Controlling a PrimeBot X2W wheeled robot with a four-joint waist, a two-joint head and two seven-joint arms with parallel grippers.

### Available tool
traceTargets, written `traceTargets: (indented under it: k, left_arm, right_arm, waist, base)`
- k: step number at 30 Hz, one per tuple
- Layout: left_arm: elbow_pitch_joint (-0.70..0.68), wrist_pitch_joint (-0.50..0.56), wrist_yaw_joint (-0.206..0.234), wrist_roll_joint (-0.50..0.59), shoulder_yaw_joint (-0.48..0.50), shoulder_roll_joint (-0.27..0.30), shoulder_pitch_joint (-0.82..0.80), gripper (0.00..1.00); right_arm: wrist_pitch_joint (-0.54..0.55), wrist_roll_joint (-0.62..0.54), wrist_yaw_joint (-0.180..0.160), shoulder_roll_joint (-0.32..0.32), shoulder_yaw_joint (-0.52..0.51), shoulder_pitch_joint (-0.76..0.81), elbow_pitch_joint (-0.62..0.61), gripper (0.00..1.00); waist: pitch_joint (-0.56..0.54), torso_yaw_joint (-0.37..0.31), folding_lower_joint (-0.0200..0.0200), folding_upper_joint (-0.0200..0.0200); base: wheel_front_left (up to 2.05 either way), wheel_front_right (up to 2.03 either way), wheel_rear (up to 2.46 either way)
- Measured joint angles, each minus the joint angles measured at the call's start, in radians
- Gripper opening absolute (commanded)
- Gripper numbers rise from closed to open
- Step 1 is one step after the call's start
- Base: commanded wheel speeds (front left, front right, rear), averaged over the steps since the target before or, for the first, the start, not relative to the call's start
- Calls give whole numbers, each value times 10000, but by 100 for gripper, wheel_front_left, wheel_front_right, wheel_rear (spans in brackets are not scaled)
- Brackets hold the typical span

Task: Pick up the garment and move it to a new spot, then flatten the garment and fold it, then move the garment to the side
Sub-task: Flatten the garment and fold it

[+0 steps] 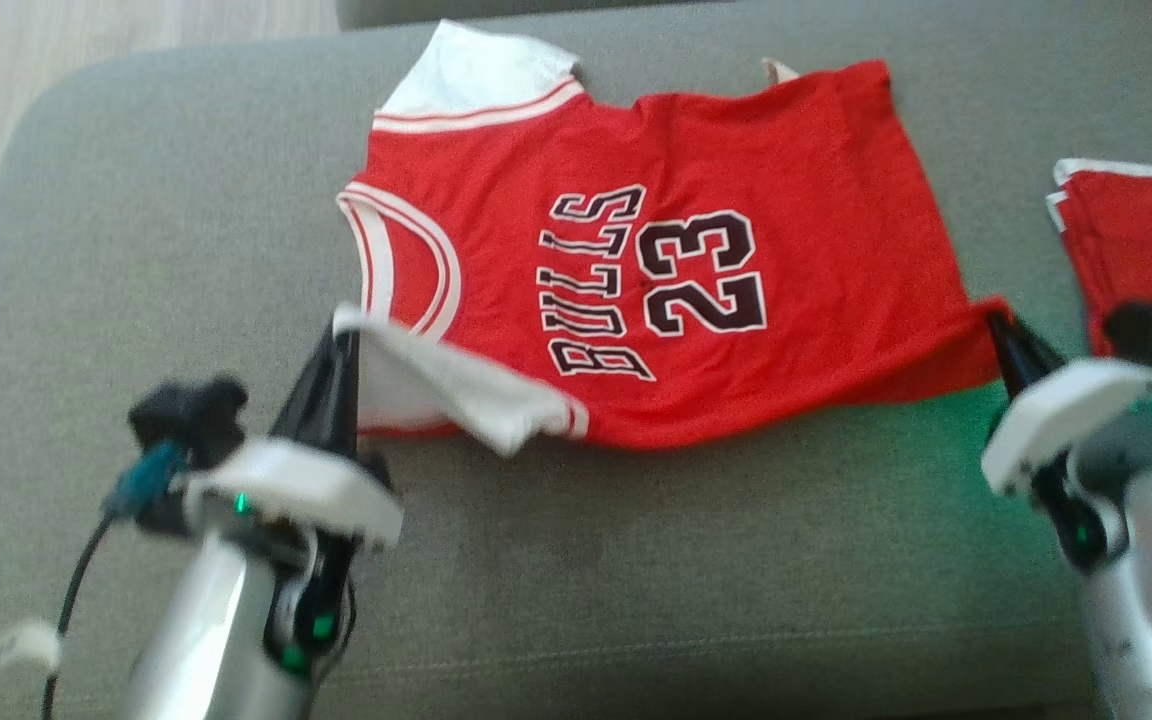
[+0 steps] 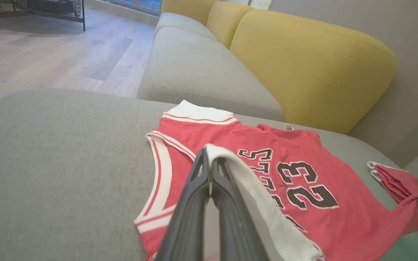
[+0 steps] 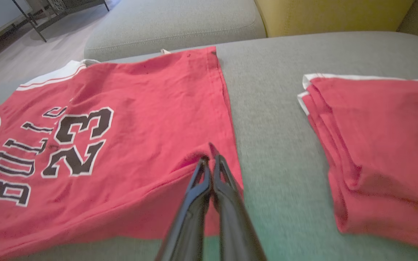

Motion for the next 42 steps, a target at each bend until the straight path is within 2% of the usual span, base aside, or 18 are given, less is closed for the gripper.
traceTargets:
  k: [8, 16, 17, 18, 19, 24, 28, 32, 37, 42]
  left_arm:
    - [2510, -1164, -59, 403, -52, -257, -2745, 0]
    - [4343, -1737, -311, 685, -136, -472, -4138, 0]
    - [4474, -1749, -314, 713, -105, -481, -4225, 33]
    - [4546, -1751, -330, 725, -73, -485, -4270, 98]
    - [4520, -1753, -403, 725, 15, -502, -4265, 100]
    - [3662, -1814, -410, 748, 495, -589, -3825, 100]
    - [3475, -1825, -380, 708, 454, -619, -2405, 100]
    - [3580, -1540, -21, 477, 207, -640, -1210, 100]
    - [3979, -1398, 410, 293, 155, -642, -1241, 100]
    - [4642, -1396, 410, 98, 146, -644, -1601, 100]
  right_arm:
    - [-554, -696, 0, 69, -382, -2255, 1747, 0]
    - [-1363, -1358, 0, -25, -499, -3479, 3277, 0]
    - [-1446, -1358, 0, -4, -550, -3561, 3469, 0]
    - [-1559, -1358, 0, 27, -614, -3638, 3655, 31]
    - [-1733, -1358, 0, 54, -642, -3672, 3777, 100]
    - [-2575, -1239, 0, 165, -616, -3665, 3967, 100]
    - [-2874, -959, 0, 359, -437, -3455, 3724, 100]
    - [-2945, -723, 0, 575, -232, -2805, 3287, 100]
    - [-2938, -874, 0, 671, -238, -2333, 2984, 100]
    - [-2740, -957, 0, 813, -370, -2282, 2945, 100]
  waist:
    - [850, 151, 2, 0]
    - [1663, 344, 4, 0]
    - [1709, 348, 4, 0]
    - [1725, 338, 4, 0]
    - [1711, 322, 4, 0]
    - [1536, 171, 1, 0]
    - [1452, 9, 0, 0]
    - [1443, -58, 0, 0]
    - [1409, -155, 0, 0]
    - [1355, -275, 0, 0]
  base:
    - [0, 0, 0]
    - [0, 0, 0]
    - [0, 0, 0]
    - [0, 0, 0]
    - [0, 0, 0]
    - [0, 0, 0]
    - [0, 0, 0]
    - [0, 0, 0]
    - [0, 0, 0]
    - [0, 0, 0]
